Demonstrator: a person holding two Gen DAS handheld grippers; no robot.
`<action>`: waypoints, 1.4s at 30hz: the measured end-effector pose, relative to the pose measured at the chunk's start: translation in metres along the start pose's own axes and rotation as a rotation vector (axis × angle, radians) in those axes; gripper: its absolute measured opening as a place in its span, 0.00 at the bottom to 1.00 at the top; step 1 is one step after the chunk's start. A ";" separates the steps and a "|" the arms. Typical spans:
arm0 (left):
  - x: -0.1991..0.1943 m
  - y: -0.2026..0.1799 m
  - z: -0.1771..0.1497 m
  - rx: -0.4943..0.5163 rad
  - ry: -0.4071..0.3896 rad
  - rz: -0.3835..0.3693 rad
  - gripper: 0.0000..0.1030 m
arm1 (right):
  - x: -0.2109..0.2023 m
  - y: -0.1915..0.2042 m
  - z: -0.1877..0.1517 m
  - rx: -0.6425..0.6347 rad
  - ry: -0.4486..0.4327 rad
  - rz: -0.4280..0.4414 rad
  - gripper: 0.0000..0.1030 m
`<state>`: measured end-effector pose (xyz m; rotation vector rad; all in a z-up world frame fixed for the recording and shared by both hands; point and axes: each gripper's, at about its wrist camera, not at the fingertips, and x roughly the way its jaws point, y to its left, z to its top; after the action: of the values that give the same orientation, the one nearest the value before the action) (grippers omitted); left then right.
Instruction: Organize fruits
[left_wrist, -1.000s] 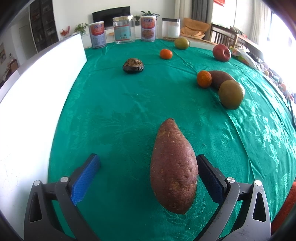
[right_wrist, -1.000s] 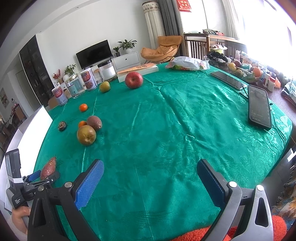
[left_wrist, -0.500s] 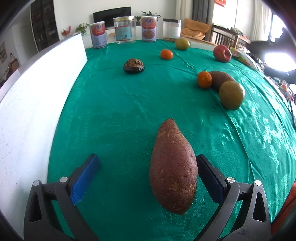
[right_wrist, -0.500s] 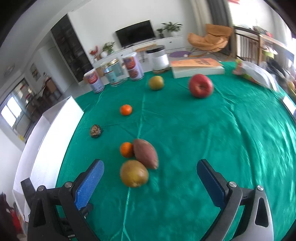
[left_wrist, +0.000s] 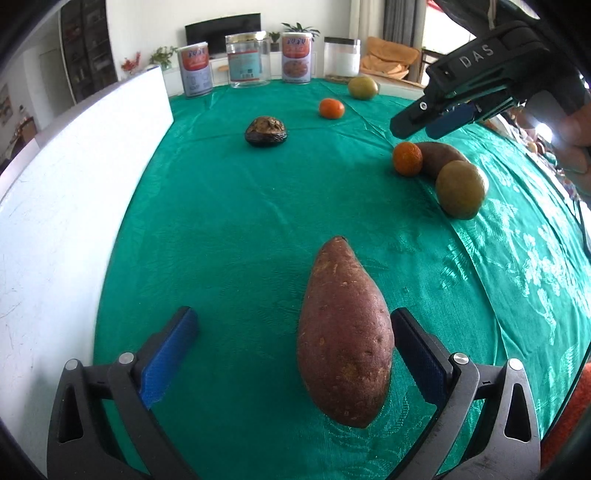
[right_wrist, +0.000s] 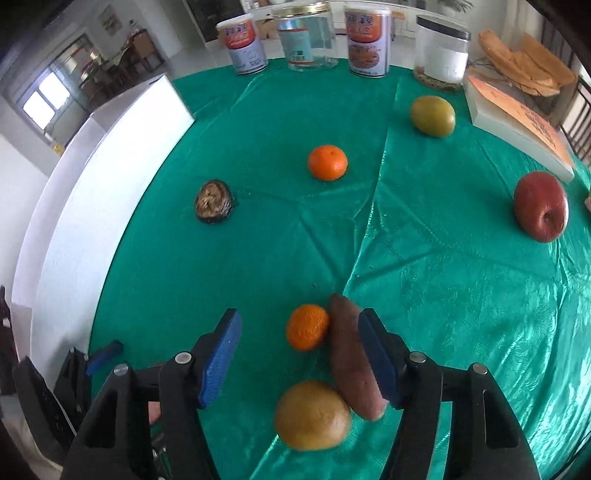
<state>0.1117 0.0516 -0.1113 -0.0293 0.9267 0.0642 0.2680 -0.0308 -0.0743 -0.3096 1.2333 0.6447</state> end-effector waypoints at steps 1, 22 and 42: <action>0.000 0.000 0.000 0.000 0.000 0.000 1.00 | 0.002 0.005 -0.002 -0.049 0.012 -0.024 0.54; 0.001 -0.001 0.000 0.002 -0.001 -0.003 1.00 | 0.047 0.044 0.002 -0.467 0.119 -0.406 0.30; 0.000 0.000 -0.001 -0.001 0.000 -0.006 0.99 | -0.039 -0.055 -0.163 0.228 -0.193 0.037 0.28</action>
<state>0.1111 0.0516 -0.1117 -0.0331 0.9265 0.0586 0.1680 -0.1748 -0.0962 -0.0335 1.1156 0.5458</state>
